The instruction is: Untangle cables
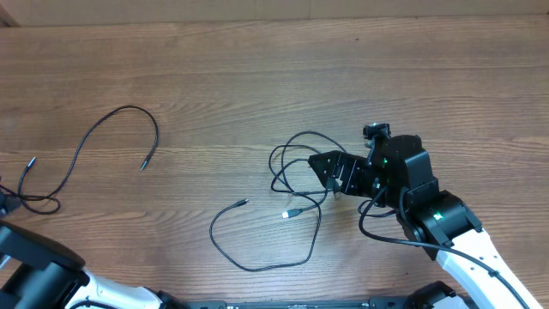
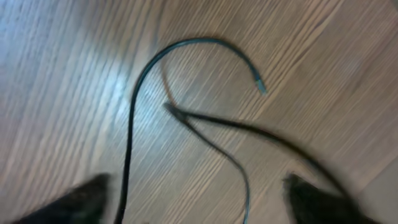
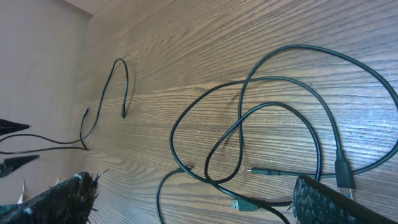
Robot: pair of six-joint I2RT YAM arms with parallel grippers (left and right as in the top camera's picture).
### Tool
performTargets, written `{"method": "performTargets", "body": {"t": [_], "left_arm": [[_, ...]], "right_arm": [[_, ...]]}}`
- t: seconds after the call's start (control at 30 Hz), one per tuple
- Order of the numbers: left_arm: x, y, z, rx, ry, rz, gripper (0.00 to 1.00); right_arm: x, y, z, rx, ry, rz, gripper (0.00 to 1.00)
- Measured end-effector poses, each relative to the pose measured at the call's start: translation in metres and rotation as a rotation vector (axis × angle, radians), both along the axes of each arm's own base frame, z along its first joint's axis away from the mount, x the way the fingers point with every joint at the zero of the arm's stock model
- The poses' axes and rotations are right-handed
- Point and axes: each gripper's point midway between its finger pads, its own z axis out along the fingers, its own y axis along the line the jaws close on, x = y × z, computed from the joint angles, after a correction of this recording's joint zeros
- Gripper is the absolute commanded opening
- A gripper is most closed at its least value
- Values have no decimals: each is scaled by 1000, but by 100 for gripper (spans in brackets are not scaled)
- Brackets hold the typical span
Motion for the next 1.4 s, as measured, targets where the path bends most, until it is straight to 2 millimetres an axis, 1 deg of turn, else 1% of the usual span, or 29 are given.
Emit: {"method": "performTargets", "body": {"t": [0.13,0.2,0.23,0.27,0.33,0.37,0.4,0.5,0.53,0.57,0.67,0.73,0.77,0.8,0.83,0.9,0.97,1.0,1.07,1.1,1.17,1.2,1.23,1.3,1.37,1.4], "left_arm": [[5,-8,3,-50,-74,-65,100],[8,-9,8,-38,-92,-114,100],[9,-7,14,-10,-97,-137,100],[10,-3,25,37,-109,-166,100],[13,2,59,156,-146,-223,100],[11,0,80,221,-164,-255,100],[9,-2,97,269,-177,-276,100],[10,-12,119,339,-187,-337,100],[13,-17,123,357,-187,-372,100],[18,-24,124,362,-182,-413,100],[33,-46,120,355,-170,-525,100],[51,-65,120,367,-171,-627,100],[62,-80,119,373,-166,-689,100],[68,-89,118,378,-153,-723,100],[77,-102,117,383,-139,-769,100],[100,-137,111,410,-99,-898,100],[119,-166,98,424,-50,-1006,100],[128,-176,91,432,-27,-1049,100],[151,-205,67,442,35,-1173,100],[156,-214,55,437,67,-1210,100],[167,-236,23,424,162,-1287,100],[171,-243,9,421,201,-1312,100],[176,-251,-13,422,267,-1345,100],[178,-253,-32,429,341,-1360,100],[178,-253,-44,432,388,-1366,100],[177,-251,-55,430,431,-1372,100]], "right_arm": [[0,0,0,1,0,0,100],[0,0,0,0,-1,-1,100],[0,0,0,0,-1,-1,100],[0,0,0,0,-1,-2,100],[1,-1,0,-2,-2,-4,100],[0,0,0,-2,-2,-3,100],[1,-1,0,-2,-2,-4,100],[1,-1,0,-4,-2,-6,100],[1,-1,0,-3,-3,-6,100],[1,-1,0,-4,-3,-6,100],[1,-1,0,-6,-3,-8,100],[1,-1,0,-6,-3,-8,100],[1,-1,0,-6,-3,-8,100],[1,-1,0,-6,-4,-8,100],[1,-1,0,-6,-3,-8,100],[1,-1,0,-6,-4,-8,100],[1,-1,0,-7,-4,-8,100],[1,-1,0,-7,-5,-8,100],[1,-1,0,-7,-4,-8,100],[1,-1,0,-7,-5,-7,100],[1,-2,-1,-9,-2,-8,100],[0,-2,-1,-10,1,-7,100],[0,-2,-2,-11,3,-7,100],[-1,-2,-3,-14,10,-7,100],[-2,-3,-4,-17,15,-7,100],[-2,-3,-5,-17,16,-7,100]]}}
